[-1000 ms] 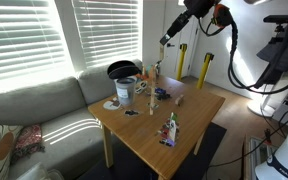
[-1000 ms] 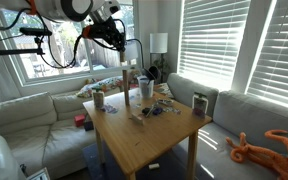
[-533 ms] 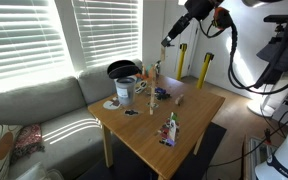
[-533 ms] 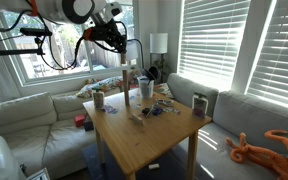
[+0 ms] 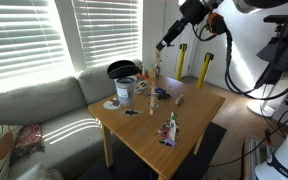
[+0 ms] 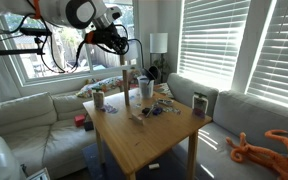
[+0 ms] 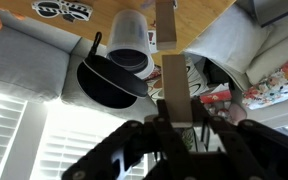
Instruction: Take a block and add it upright to the block stack
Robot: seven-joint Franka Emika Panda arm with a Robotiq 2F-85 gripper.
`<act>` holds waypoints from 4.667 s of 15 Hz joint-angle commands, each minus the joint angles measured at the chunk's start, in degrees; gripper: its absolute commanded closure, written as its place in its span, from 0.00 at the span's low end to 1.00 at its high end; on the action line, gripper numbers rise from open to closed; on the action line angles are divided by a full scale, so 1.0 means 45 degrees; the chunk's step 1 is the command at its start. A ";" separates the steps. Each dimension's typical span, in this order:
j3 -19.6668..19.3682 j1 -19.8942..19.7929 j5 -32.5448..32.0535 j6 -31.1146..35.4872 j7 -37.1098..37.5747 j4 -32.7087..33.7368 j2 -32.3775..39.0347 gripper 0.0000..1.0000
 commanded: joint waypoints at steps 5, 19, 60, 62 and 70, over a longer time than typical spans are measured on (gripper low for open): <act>-0.0433 0.0333 0.0908 0.0508 -0.1834 0.0029 0.0327 0.93; -0.0248 0.0061 0.0917 0.0844 -0.1164 -0.0436 -0.0118 0.93; -0.0277 0.0199 0.0895 0.1135 -0.1540 -0.0706 0.0085 0.93; -0.0247 0.0185 0.0875 0.1237 -0.1490 -0.0717 0.0104 0.93; -0.0185 0.0179 0.0852 0.1297 -0.1383 -0.0759 0.0121 0.93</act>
